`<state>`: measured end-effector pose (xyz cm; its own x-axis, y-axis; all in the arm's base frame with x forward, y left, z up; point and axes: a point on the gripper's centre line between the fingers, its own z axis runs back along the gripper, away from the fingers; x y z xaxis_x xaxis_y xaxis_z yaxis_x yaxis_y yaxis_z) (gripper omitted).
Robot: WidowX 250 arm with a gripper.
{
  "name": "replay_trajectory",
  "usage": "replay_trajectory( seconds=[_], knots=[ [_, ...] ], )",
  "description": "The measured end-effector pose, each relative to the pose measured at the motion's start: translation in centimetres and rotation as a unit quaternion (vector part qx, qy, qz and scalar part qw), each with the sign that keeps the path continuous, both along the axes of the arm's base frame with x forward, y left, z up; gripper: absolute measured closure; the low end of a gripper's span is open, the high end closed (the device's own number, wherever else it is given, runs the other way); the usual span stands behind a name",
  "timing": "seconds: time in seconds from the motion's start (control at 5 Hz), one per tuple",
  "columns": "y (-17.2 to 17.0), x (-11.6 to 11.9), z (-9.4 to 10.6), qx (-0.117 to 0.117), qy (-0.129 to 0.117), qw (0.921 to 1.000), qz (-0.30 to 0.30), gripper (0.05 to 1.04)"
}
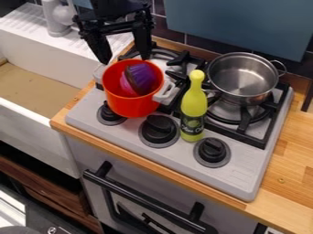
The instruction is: Move the yellow bottle into the silver pot
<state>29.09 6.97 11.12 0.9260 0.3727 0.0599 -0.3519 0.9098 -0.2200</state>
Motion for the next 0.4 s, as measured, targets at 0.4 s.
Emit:
replay_trajectory(
  seconds=[0.4],
  knots=[
    [-0.11,0.06,0.05,-0.012,0.016,0.9997,0.014,0.086]
  ],
)
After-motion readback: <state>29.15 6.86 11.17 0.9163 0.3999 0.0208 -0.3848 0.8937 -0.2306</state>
